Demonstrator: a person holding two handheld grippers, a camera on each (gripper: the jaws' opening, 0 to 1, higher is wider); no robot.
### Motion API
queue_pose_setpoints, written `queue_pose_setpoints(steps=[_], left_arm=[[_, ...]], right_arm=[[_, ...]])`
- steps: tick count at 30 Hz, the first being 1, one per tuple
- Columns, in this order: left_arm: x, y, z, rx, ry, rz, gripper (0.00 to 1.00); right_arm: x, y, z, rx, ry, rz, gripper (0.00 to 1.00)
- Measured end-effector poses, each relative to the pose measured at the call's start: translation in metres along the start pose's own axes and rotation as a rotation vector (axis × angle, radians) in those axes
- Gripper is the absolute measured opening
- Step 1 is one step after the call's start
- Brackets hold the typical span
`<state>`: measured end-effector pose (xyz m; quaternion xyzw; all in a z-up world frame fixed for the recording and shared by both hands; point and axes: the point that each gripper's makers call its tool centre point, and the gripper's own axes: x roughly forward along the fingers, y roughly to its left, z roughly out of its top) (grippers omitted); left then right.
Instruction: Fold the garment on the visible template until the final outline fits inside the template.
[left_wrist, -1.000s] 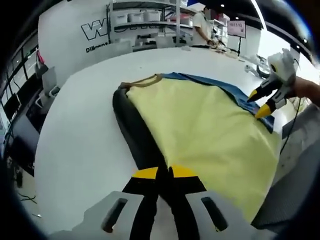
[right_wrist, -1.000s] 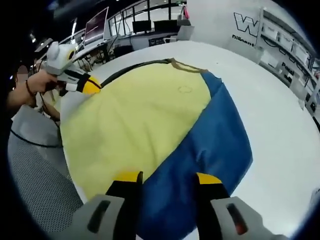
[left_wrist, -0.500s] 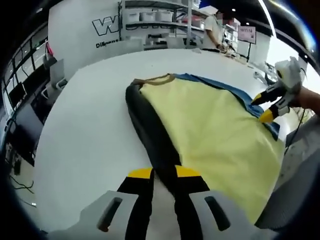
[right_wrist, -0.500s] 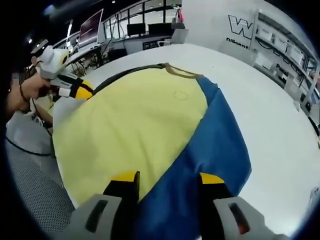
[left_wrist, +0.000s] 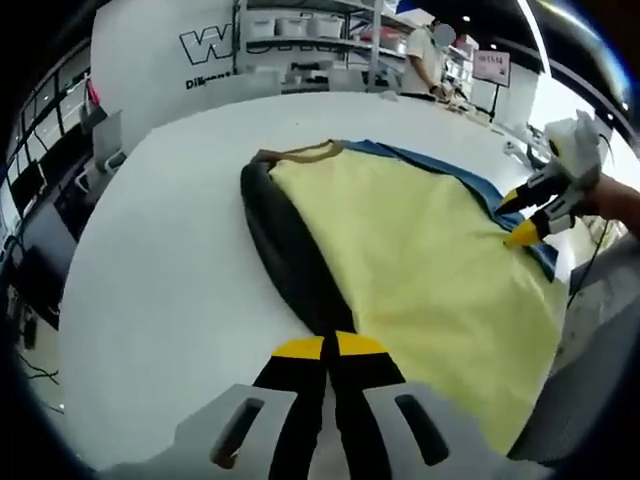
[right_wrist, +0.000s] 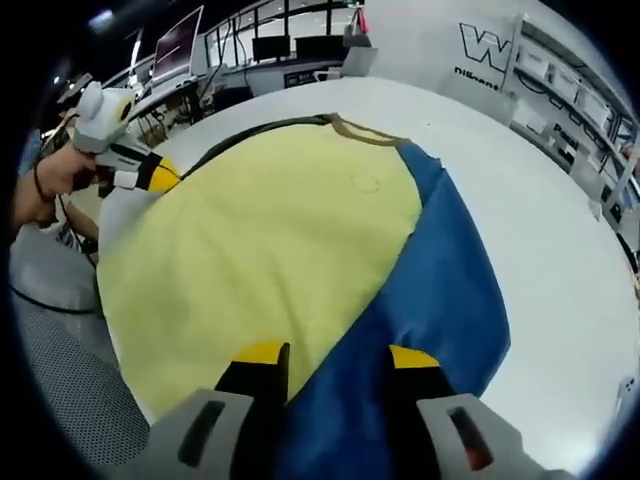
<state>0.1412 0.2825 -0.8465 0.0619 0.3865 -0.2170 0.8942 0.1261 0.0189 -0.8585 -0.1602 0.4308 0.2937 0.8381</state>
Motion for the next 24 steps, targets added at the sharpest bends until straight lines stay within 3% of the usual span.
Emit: queue_pose_setpoints(steps=[1,10,15,20,24], left_arm=[[-0.001,0.003,0.001,-0.031,-0.007,0.007,0.00],[-0.009,0.015,-0.001,-0.040,-0.006,0.048,0.00],[-0.018,0.022,0.007,-0.041,-0.021,0.067,0.00],[-0.028,0.037,0.013,-0.046,-0.034,0.109,0.00],[-0.033,0.054,0.008,-0.053,-0.026,0.143,0.00]], right_arm=[[0.000,-0.001,-0.001,0.010,0.008,-0.002,0.32],[0.000,-0.001,-0.001,0.009,0.021,-0.005,0.32],[0.000,-0.001,-0.002,0.005,0.014,-0.004,0.32],[0.000,-0.002,-0.002,0.009,0.019,-0.008,0.33],[0.000,-0.002,-0.002,0.006,0.017,-0.006,0.32]])
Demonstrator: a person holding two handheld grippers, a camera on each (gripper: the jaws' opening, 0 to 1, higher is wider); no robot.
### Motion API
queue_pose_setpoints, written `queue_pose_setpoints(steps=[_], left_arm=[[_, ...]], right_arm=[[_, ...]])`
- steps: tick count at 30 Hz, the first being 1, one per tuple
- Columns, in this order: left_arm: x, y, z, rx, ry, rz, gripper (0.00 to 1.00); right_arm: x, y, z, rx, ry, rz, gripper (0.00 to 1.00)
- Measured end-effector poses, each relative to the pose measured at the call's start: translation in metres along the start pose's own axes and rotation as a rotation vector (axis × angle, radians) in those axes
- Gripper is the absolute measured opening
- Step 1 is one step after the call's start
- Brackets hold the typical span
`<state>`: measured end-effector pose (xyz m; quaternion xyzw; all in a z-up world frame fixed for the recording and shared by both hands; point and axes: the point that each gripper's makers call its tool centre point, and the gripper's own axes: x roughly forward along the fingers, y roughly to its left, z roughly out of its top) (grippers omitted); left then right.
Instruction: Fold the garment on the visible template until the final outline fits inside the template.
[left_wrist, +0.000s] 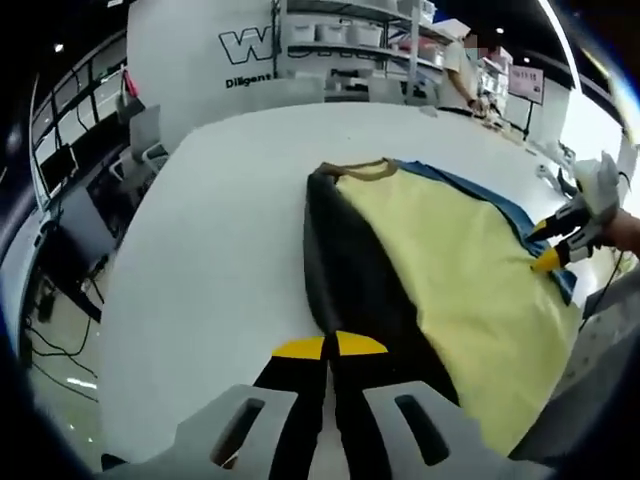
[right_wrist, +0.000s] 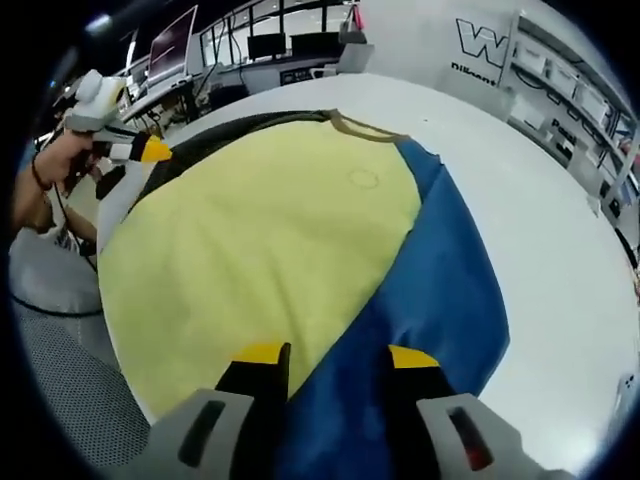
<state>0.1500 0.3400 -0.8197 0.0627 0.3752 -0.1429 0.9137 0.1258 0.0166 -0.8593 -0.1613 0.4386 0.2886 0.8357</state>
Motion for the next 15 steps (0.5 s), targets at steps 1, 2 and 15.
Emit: queue_pose_setpoints(steps=[1,2,15], left_arm=[[-0.001,0.004,0.000,-0.001,0.000,0.009,0.00],[-0.003,0.007,0.001,-0.001,0.000,0.018,0.00],[0.003,0.061,0.010,0.027,0.028,0.156,0.00]], right_arm=[[0.000,0.000,0.000,0.000,0.000,0.000,0.32],[0.000,0.000,0.000,0.001,-0.001,0.000,0.32],[-0.001,-0.001,-0.002,0.009,0.002,-0.004,0.32]])
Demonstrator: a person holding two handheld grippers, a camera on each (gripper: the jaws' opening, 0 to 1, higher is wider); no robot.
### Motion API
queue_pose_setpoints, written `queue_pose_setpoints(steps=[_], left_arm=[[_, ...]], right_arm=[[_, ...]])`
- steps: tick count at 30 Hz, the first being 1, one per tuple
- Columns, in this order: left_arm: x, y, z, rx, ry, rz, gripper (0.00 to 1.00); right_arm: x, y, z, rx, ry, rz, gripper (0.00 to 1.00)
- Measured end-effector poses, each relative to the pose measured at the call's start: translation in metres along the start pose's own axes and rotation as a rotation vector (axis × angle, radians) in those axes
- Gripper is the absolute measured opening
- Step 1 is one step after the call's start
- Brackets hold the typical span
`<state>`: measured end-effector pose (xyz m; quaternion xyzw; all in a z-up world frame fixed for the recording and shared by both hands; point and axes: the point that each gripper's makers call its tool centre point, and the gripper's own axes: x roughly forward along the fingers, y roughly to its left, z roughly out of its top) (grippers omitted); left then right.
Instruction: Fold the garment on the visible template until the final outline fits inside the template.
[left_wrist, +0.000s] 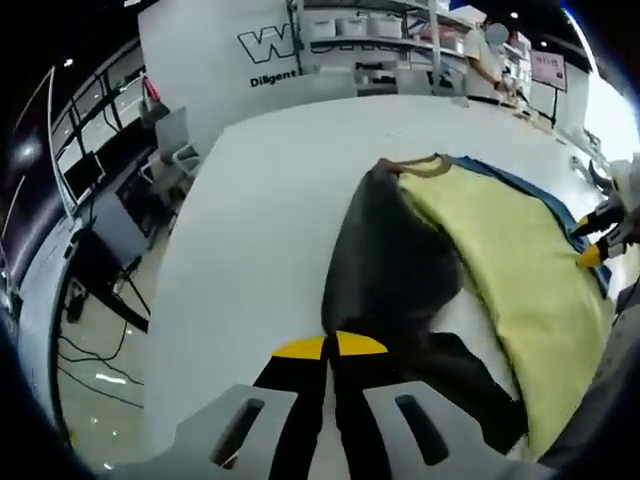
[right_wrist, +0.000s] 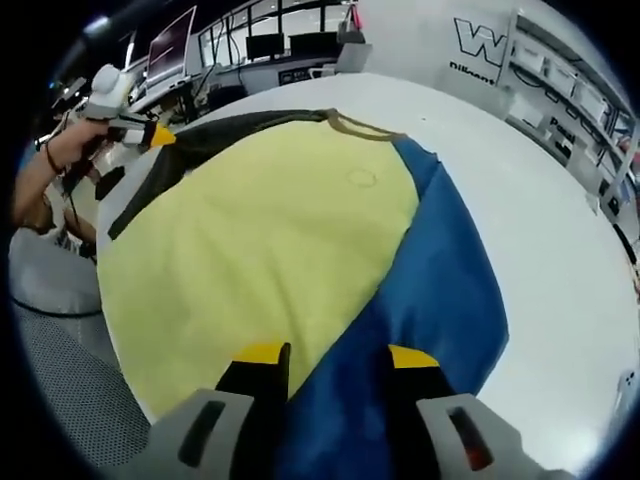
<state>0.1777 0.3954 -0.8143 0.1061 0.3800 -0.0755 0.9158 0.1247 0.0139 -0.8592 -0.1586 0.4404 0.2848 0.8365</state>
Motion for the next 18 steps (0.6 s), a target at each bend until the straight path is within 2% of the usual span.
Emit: queue_pose_setpoints(steps=[9,18], left_arm=[[0.015,0.020,0.008,0.005,0.015,0.036,0.00],[0.031,0.032,0.006,0.004,0.044,0.060,0.00]], right_arm=[[-0.002,-0.002,-0.002,0.007,0.001,-0.004,0.33],[-0.004,-0.005,-0.005,0.006,0.009,-0.001,0.33]])
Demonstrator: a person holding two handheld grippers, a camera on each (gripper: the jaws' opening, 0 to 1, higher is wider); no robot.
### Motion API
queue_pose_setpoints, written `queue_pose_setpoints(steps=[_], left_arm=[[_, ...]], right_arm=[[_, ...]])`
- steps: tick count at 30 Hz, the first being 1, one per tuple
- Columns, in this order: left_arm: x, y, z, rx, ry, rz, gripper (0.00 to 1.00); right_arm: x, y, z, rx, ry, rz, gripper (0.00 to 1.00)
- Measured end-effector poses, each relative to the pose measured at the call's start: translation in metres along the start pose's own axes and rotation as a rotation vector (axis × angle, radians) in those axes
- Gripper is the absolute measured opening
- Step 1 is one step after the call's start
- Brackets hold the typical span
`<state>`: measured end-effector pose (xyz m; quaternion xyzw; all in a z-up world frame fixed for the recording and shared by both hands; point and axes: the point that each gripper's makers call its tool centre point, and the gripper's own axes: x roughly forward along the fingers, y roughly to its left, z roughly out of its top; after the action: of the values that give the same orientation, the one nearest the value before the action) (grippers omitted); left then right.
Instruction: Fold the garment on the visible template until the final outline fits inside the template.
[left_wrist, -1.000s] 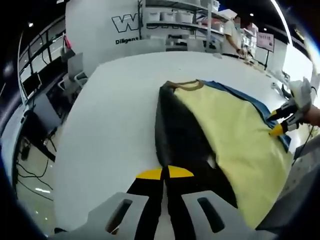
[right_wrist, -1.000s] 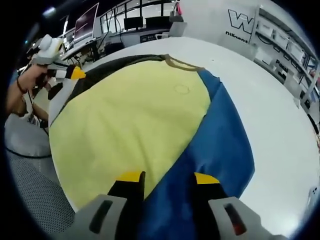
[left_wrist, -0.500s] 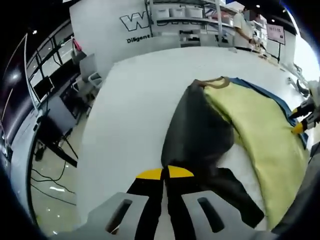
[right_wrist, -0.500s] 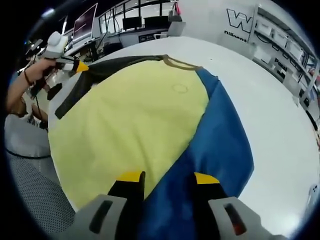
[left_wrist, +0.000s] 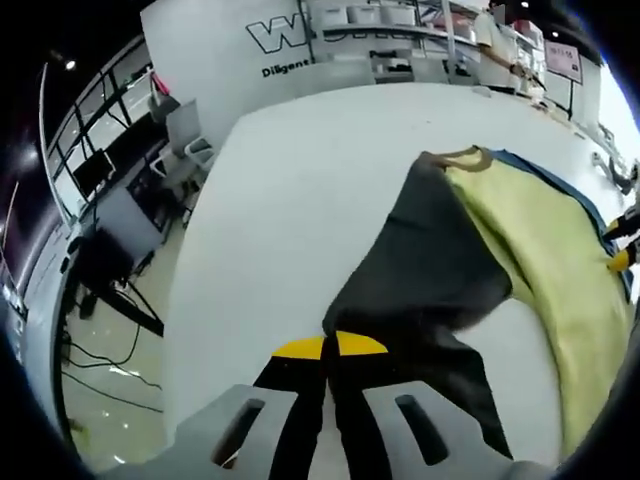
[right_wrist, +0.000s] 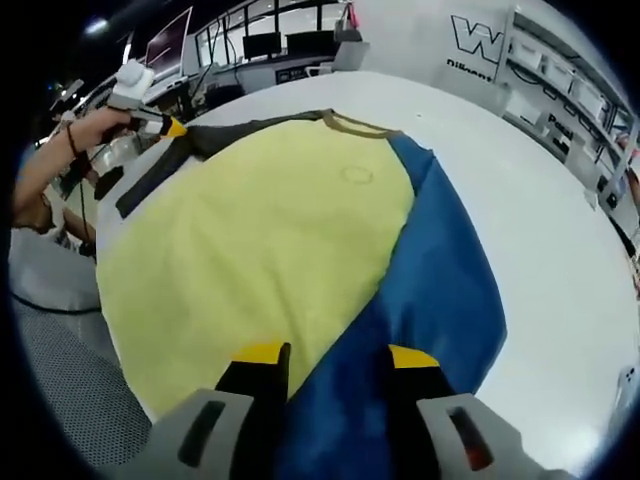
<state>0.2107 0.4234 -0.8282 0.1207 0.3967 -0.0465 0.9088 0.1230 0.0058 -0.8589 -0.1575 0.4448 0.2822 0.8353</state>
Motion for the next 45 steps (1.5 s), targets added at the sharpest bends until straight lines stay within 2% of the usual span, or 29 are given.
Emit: queue_pose_setpoints(steps=[12,18,19,20,23,24,26,29,30,32,35,38,40,42,43,45], left_arm=[[0.014,0.013,0.012,0.027,0.005,0.030,0.00],[0.017,0.019,0.011,-0.011,0.009,0.063,0.00],[0.016,0.019,0.012,-0.032,0.002,0.064,0.00],[0.012,0.021,0.019,-0.089,-0.038,0.082,0.00],[0.003,0.026,0.030,-0.121,-0.081,0.105,0.00],[-0.002,0.021,0.041,-0.185,-0.135,0.076,0.00],[-0.015,0.014,0.061,-0.253,-0.236,0.041,0.00],[-0.033,0.020,0.082,-0.278,-0.319,0.076,0.00],[-0.035,0.024,0.085,-0.258,-0.321,0.094,0.00],[-0.038,0.035,0.092,-0.121,-0.310,0.160,0.00],[-0.035,0.039,0.094,-0.173,-0.305,0.144,0.00],[-0.034,0.059,0.082,-0.181,-0.262,0.217,0.00],[-0.031,0.059,0.074,-0.249,-0.242,0.203,0.00],[-0.027,0.055,0.073,-0.260,-0.254,0.176,0.00],[-0.026,0.048,0.076,-0.263,-0.267,0.142,0.00],[-0.025,0.027,0.088,-0.270,-0.328,0.050,0.00]], right_arm=[[-0.003,-0.004,-0.004,-0.003,0.000,0.001,0.33],[-0.004,-0.007,-0.006,0.008,0.000,-0.004,0.33],[-0.004,-0.007,-0.006,0.010,0.000,-0.005,0.33],[-0.004,-0.007,-0.007,0.009,0.000,-0.006,0.33],[-0.005,-0.007,-0.008,0.014,0.000,-0.009,0.33],[-0.005,-0.007,-0.008,0.015,-0.003,-0.010,0.33],[-0.005,-0.007,-0.007,0.018,-0.006,-0.012,0.33],[-0.005,-0.007,-0.007,0.018,-0.005,-0.012,0.33],[-0.005,-0.007,-0.007,0.018,-0.005,-0.012,0.33],[-0.005,-0.007,-0.008,0.017,-0.003,-0.011,0.33],[-0.005,-0.007,-0.008,0.017,-0.003,-0.011,0.33],[-0.005,-0.007,-0.008,0.019,-0.003,-0.011,0.33],[-0.005,-0.007,-0.008,0.021,-0.003,-0.012,0.33],[-0.005,-0.007,-0.008,0.022,-0.005,-0.013,0.33],[-0.005,-0.007,-0.008,0.022,-0.006,-0.013,0.33],[-0.005,-0.007,-0.008,0.024,-0.009,-0.013,0.33]])
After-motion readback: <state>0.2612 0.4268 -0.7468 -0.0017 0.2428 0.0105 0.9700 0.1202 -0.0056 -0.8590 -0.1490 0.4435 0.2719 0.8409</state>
